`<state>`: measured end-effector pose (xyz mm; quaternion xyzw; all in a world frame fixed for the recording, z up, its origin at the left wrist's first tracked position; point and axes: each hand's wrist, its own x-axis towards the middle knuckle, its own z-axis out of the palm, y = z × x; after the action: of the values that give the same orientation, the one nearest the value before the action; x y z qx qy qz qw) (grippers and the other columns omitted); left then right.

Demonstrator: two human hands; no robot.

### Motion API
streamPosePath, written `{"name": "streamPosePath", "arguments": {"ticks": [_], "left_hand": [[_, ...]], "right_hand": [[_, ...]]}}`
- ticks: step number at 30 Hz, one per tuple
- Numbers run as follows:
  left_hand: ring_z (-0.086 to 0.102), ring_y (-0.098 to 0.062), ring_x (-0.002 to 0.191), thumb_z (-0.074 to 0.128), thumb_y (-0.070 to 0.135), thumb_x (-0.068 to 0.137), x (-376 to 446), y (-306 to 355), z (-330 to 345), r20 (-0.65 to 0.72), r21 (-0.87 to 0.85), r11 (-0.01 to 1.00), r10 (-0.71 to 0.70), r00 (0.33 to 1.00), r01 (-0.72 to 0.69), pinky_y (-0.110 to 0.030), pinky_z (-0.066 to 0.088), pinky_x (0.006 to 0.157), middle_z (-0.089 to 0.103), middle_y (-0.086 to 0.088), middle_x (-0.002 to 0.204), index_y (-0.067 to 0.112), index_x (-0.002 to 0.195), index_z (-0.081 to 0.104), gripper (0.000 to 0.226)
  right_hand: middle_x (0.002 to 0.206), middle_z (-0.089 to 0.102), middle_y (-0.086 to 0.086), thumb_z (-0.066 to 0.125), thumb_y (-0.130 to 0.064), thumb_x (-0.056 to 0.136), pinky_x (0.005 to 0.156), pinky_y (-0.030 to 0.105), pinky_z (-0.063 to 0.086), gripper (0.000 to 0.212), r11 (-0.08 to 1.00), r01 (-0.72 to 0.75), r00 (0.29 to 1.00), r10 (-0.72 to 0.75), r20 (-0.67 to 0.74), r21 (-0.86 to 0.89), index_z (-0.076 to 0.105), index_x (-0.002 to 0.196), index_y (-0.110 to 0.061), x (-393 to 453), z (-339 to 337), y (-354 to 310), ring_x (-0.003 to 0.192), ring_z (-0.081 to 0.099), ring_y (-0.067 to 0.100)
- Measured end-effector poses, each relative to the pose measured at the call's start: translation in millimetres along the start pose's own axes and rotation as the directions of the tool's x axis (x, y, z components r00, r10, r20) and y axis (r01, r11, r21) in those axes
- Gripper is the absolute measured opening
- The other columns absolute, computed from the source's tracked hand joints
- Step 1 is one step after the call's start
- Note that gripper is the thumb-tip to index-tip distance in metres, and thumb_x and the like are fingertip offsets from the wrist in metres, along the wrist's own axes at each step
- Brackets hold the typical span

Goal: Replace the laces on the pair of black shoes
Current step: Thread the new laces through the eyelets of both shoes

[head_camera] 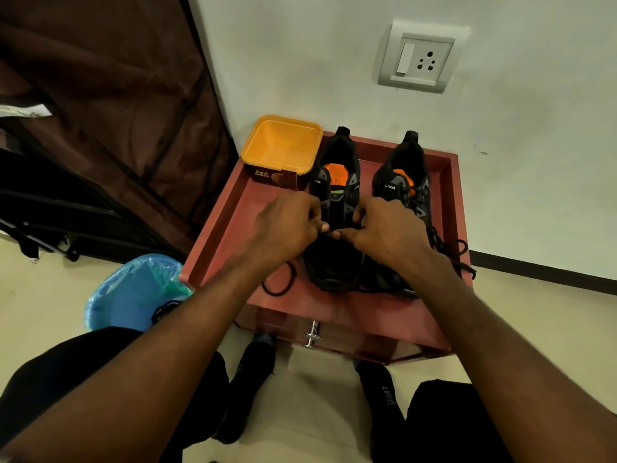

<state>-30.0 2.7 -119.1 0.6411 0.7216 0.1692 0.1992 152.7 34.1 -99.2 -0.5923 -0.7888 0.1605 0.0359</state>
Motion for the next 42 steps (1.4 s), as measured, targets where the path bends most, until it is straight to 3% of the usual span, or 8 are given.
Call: {"name": "streamPosePath", "arguments": {"ticks": [7,12,18,22,27,34,38,42], "left_hand": [[0.07,-0.03,0.08,0.067,0.012,0.097,1.8,14.6,-33.3,-0.103,-0.689,0.719,0.019,0.995,-0.085,-0.036,0.057,0.077,0.072,-0.02,0.086,0.013,0.081,0.065,0.016],[0.067,-0.015,0.061,0.065,0.025,0.101,2.9,9.4,-51.6,-0.039,-0.494,0.866,-0.117,0.992,0.083,-0.026,0.048,0.064,0.068,-0.004,0.07,0.013,0.079,0.06,0.026],[0.049,-0.015,0.053,0.063,0.039,0.101,-4.4,29.0,-82.2,0.196,-0.842,0.519,0.039,0.98,0.148,-0.03,0.047,0.059,0.047,-0.002,0.062,0.009,0.088,0.067,0.033],[0.055,-0.017,0.068,0.057,0.033,0.105,-12.9,52.7,-119.6,-0.026,-0.942,0.328,0.141,0.99,-0.071,-0.027,0.048,0.065,0.053,-0.001,0.077,0.01,0.109,0.068,0.026],[0.061,-0.018,0.085,0.066,0.021,0.099,-27.9,77.4,-143.5,-0.286,-0.841,0.433,0.156,0.945,-0.326,-0.031,0.046,0.065,0.066,-0.001,0.098,0.009,0.108,0.071,0.016],[0.062,-0.028,0.123,0.063,0.016,0.1,-40.3,96.0,-156.5,-0.51,-0.735,0.349,0.281,0.813,-0.582,-0.037,0.052,0.087,0.062,-0.02,0.131,0.017,0.144,0.052,0.045],[0.073,-0.038,0.092,0.061,0.016,0.103,-44.3,89.9,-158.5,-0.541,-0.72,0.363,0.241,0.806,-0.592,-0.036,0.053,0.067,0.063,-0.032,0.114,0.02,0.148,0.044,0.048],[0.07,-0.031,0.064,0.062,0.017,0.102,-34.3,62.5,-140.9,-0.428,-0.664,0.651,0.074,0.901,-0.369,-0.024,0.043,0.042,0.071,-0.021,0.1,0.021,0.132,0.06,0.03]], "right_hand": [[0.091,0.065,0.0,0.073,-0.071,0.08,0.07,0.042,0.058,0.058,1.0,-0.001,1.0,0.001,0.007,-0.012,0.057,0.107,-0.022,-2.6,-1.5,0.5,0.08,0.065,0.024],[0.074,0.065,0.002,0.074,-0.068,0.082,0.062,0.036,0.054,0.052,0.999,-0.051,0.996,0.052,0.069,-0.005,0.06,0.084,-0.018,-3.5,-12.2,-4.0,0.066,0.064,0.021],[0.053,0.058,-0.001,0.069,-0.041,0.098,0.041,0.022,0.032,0.037,0.787,-0.18,0.938,-0.043,0.344,0.59,0.074,0.084,-0.006,-13.6,-53.9,-12.0,0.039,0.042,0.01],[0.068,0.066,0.008,0.061,-0.037,0.103,0.04,0.019,0.029,0.033,0.448,0.077,0.975,-0.219,0.025,0.891,0.076,0.103,-0.008,-22.1,-91.6,-24.4,0.04,0.041,0.013],[0.077,0.069,0.011,0.052,-0.031,0.109,0.042,0.019,0.027,0.028,0.316,0.346,0.927,-0.259,-0.271,0.884,0.069,0.126,-0.017,-36.0,-128.5,-35.9,0.038,0.041,0.018],[0.089,0.075,0.012,0.049,-0.023,0.11,0.04,0.019,0.035,0.031,0.408,0.551,0.834,-0.313,-0.455,0.728,0.059,0.139,-0.016,-55.7,-144.4,-52.3,0.036,0.043,0.019],[0.101,0.075,0.003,0.053,-0.017,0.108,0.043,0.024,0.045,0.045,0.544,0.485,0.869,-0.215,-0.445,0.684,0.046,0.15,-0.029,-50.4,-130.9,-49.8,0.042,0.052,0.012],[0.1,0.072,-0.005,0.046,-0.013,0.106,0.054,0.024,0.054,0.051,0.767,0.255,0.949,-0.08,-0.306,0.589,0.04,0.152,-0.035,-35.2,-98.9,-30.8,0.051,0.063,0.004]]}}
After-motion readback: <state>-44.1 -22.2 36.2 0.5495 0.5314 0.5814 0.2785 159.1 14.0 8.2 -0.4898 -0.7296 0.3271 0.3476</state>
